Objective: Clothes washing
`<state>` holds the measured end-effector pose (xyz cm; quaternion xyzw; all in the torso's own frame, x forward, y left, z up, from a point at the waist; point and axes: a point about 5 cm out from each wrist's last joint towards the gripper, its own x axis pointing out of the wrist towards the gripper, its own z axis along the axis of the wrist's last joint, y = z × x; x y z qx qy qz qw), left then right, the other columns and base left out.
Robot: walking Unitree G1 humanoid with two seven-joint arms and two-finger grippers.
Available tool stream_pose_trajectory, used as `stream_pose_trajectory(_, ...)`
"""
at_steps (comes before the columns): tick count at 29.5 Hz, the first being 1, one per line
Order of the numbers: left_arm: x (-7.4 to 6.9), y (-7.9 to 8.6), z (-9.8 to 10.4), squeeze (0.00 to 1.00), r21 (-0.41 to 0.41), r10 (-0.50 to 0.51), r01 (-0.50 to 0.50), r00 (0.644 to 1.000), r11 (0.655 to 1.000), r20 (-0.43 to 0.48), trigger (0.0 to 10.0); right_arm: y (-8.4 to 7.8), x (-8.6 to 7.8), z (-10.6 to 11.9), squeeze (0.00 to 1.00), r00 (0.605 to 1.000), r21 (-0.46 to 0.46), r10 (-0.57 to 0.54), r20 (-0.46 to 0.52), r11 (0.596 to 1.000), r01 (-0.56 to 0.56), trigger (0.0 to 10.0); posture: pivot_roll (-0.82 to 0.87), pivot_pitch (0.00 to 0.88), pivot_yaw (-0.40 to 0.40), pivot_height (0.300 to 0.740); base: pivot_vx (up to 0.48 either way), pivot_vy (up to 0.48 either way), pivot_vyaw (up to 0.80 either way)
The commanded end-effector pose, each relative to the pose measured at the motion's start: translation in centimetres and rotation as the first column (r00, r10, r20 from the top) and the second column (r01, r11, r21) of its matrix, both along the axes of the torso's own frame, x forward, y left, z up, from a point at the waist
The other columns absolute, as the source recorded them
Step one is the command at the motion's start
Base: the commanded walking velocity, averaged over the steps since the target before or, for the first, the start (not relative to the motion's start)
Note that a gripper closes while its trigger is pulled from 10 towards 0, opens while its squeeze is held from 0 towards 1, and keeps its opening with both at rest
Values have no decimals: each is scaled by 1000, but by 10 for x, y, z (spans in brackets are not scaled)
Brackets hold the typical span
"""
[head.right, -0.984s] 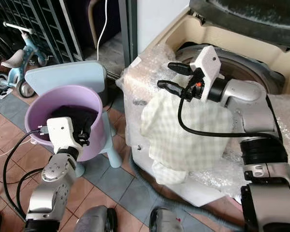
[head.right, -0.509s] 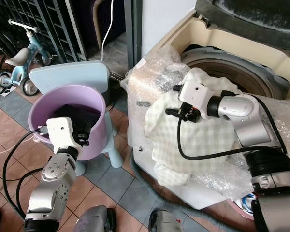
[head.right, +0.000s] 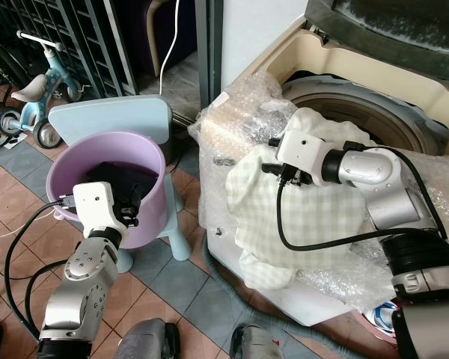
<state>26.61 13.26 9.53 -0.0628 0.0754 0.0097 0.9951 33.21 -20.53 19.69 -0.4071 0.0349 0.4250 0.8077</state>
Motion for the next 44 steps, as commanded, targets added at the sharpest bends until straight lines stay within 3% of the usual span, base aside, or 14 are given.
stream_pose_trajectory(1,1,-1,4,0,1,1,-1,1000,1000,11,10000,-9,1,0,0,999,2,-25,-22,1000,25,0,9,111,13,740,0,0,0)
stream_pose_trajectory(17,2,-3,5,0,-6,-1,1,1000,1000,17,10000,-39,22,30,0,979,259,-198,-38,945,201,0,9,108,6,740,0,0,0)
stream_pose_trajectory(24,1,-3,5,0,-5,0,0,1000,1000,20,10000,-47,30,39,0,963,461,-246,-106,846,267,0,21,110,6,740,0,0,0)
stream_pose_trajectory(29,1,-2,5,0,-2,2,-2,1000,1000,19,10000,-67,51,58,0,833,607,-538,-125,623,494,0,18,107,11,740,0,0,0)
stream_pose_trajectory(31,2,-2,5,0,0,-3,3,1000,1000,18,10000,-84,57,73,0,680,690,-715,-160,412,595,0,18,107,11,740,0,0,0)
stream_pose_trajectory(32,2,-3,5,0,0,-6,6,1000,1000,17,10000,-107,55,95,0,520,804,-814,-259,116,583,0,22,106,13,740,0,0,0)
stream_pose_trajectory(33,2,-3,5,0,0,-6,6,1000,1000,17,10000,-107,55,95,0,520,804,-814,-259,116,583,0,22,106,13,740,0,0,0)
stream_pose_trajectory(35,2,-3,5,0,2,-4,4,1000,1000,16,10000,-125,48,122,0,445,875,-830,-335,-99,474,0,28,103,7,740,0,0,0)
stream_pose_trajectory(36,2,-3,5,0,3,-3,3,1000,1000,16,10000,-126,48,127,0,442,882,-835,-329,-104,460,0,28,103,7,740,0,0,0)
stream_pose_trajectory(37,2,-2,5,0,3,0,0,1000,1000,17,10000,-124,47,134,0,439,890,-852,-286,-67,451,3098,29,102,4,740,0,0,0)
stream_pose_trajectory(39,2,-2,5,0,3,2,-3,1000,1000,18,10000,-123,48,139,0,433,892,-864,-256,-38,450,3098,29,102,4,740,0,0,0)
stream_pose_trajectory(40,2,-1,5,0,2,7,-7,1000,1000,18,10000,-118,49,143,1000,441,893,-873,-209,13,449,10000,30,101,-2,740,0,0,0)
stream_pose_trajectory(42,2,-1,5,0,-1,15,-15,1000,1000,17,10000,-103,55,148,1000,461,871,-885,-67,174,460,10000,28,103,-5,740,0,0,0)
stream_pose_trajectory(44,2,-1,5,0,-3,15,-15,1000,1000,16,10000,-93,58,148,1000,505,851,-863,2,267,452,10000,29,104,-2,740,0,0,0)
